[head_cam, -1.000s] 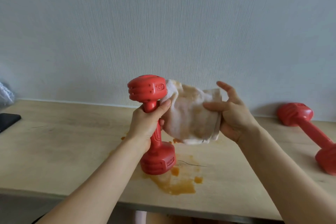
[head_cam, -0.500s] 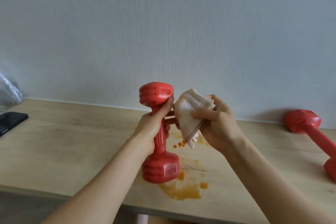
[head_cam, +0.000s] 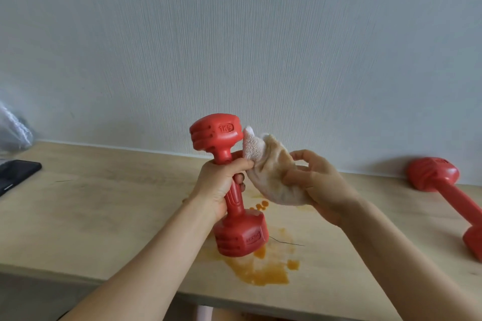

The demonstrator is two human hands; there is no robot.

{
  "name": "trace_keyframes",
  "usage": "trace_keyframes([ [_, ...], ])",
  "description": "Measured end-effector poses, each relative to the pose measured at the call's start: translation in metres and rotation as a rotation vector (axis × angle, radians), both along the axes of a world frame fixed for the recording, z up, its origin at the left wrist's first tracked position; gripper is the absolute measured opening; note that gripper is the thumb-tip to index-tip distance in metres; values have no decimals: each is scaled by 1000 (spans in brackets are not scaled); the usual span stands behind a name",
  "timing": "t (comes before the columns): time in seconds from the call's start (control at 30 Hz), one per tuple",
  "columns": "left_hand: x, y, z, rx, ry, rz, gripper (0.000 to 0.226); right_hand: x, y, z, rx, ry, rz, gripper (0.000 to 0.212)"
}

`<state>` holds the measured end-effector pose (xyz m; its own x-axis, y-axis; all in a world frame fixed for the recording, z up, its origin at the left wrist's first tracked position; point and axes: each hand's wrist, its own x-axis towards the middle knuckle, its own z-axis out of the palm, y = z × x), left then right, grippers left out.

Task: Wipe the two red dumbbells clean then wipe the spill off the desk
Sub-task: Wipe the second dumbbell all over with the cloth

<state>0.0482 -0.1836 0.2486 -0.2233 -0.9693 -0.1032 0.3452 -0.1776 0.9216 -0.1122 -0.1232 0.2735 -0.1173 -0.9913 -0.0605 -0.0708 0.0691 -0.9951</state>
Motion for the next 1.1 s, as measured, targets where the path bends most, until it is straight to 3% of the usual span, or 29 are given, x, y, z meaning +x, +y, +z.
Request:
trace_keyframes([
  [0.1, -3, -1, 0, -20, 27, 14, 14, -3, 1, 6, 2, 44, 131, 35],
  [0.17, -5, 0, 1, -30, 24, 18, 13, 3, 0, 5, -35, 41, 105, 42],
  [0.33, -9, 3, 1, -73, -45, 81, 14, 8, -13, -1, -334, 102, -231, 7],
  [0.4, -10, 4, 2, -80, -22, 40, 16, 11, -14, 2, -407, 95, -203, 13],
  [0.6, -7, 4, 3, -80, 100, -125, 27, 17, -15, 12, -423, -171, -56, 15],
  [0.73, -7, 7, 4, -97, 59, -151, 24, 23, -22, 4, -482, 339, -207, 16],
  [0.77, -7, 8, 4, -87, 57, -149, 21, 23, -22, 1, -462, 362, -201, 19],
  [0.87, -4, 8, 4, -71, 54, -156, 19, 22, -17, 0, -269, -30, 37, 25],
  [0.93, -2, 7, 4, -92, 23, -160, 21, 18, -13, -2, -246, -6, 123, 29],
  [1.1, 1, 8, 9, -158, -30, -79, 20, 10, -13, 7, -423, 165, -280, 10],
])
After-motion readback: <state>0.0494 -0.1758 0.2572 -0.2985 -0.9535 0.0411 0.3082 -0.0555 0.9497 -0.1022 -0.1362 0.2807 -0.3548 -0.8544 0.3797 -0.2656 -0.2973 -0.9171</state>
